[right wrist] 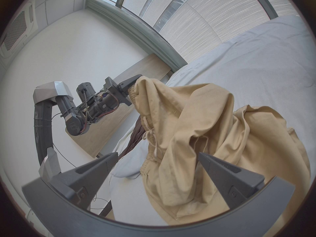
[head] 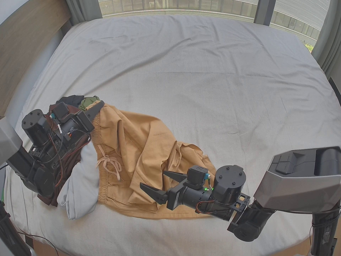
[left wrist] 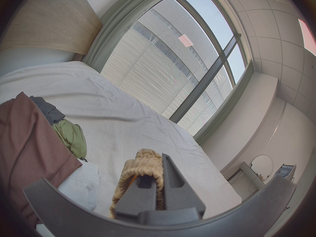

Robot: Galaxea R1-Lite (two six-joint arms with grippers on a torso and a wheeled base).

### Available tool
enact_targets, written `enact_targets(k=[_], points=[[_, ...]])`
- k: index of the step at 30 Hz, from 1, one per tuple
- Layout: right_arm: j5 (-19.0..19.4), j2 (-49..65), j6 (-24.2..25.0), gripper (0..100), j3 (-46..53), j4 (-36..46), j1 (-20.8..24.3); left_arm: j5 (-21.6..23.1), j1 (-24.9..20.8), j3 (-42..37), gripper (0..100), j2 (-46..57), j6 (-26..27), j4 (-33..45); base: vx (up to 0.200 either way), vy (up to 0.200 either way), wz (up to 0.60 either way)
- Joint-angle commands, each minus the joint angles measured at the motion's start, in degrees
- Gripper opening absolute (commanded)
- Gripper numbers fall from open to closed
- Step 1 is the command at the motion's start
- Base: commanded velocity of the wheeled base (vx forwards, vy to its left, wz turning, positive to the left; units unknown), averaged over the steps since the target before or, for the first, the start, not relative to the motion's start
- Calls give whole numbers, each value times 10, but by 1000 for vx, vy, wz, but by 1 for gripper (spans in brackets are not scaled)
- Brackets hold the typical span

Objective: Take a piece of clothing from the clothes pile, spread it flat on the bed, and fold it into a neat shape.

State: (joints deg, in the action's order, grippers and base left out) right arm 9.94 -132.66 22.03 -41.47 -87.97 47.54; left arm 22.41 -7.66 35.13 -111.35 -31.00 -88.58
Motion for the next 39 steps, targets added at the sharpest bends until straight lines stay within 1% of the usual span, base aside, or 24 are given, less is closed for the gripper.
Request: enact_targets(k=[1,4,8,10,11,17,23,24,25,28,31,35,39], points=[[0,-14,-1,100,-25,3,-12,0,-1,-1,0,-1,0,0,0,0,0],[0,-28,-1,100,-47,14,-21,0,-4,-1,0,-1,1,0,0,0,0],[0,-49,-3,100,-66,15,-22,0,-7,-2,0,-1,1,0,0,0,0],[0,-61,-19,100,-78,17,-22,-1,-10,-2,0,-1,1,0,0,0,0],[0,-64,-23,0,-81,18,-22,-1,-10,-2,0,-1,1,0,0,0,0],[-2,-75,-29,0,-92,21,-25,-1,-17,-8,0,-2,1,0,0,0,0],[-9,-66,-28,0,-82,2,-35,-1,-17,-8,0,-6,1,0,0,0,0],[-20,-53,-27,0,-68,-4,-41,-1,-17,-8,0,-9,1,0,0,0,0],[-23,-43,-25,0,-59,-5,-43,-1,-17,-8,0,-9,1,0,0,0,0],[-22,-4,-21,0,-22,-5,-44,-1,-17,-8,0,-14,1,-1,0,0,0],[-22,24,-6,0,0,-5,-49,-2,-17,-8,0,-16,1,-1,0,0,0],[-19,89,26,0,33,-4,-59,-2,-17,-8,0,-16,1,-1,0,0,0],[-18,129,28,0,52,-3,-68,-2,-18,-9,0,-15,1,-1,0,0,0]])
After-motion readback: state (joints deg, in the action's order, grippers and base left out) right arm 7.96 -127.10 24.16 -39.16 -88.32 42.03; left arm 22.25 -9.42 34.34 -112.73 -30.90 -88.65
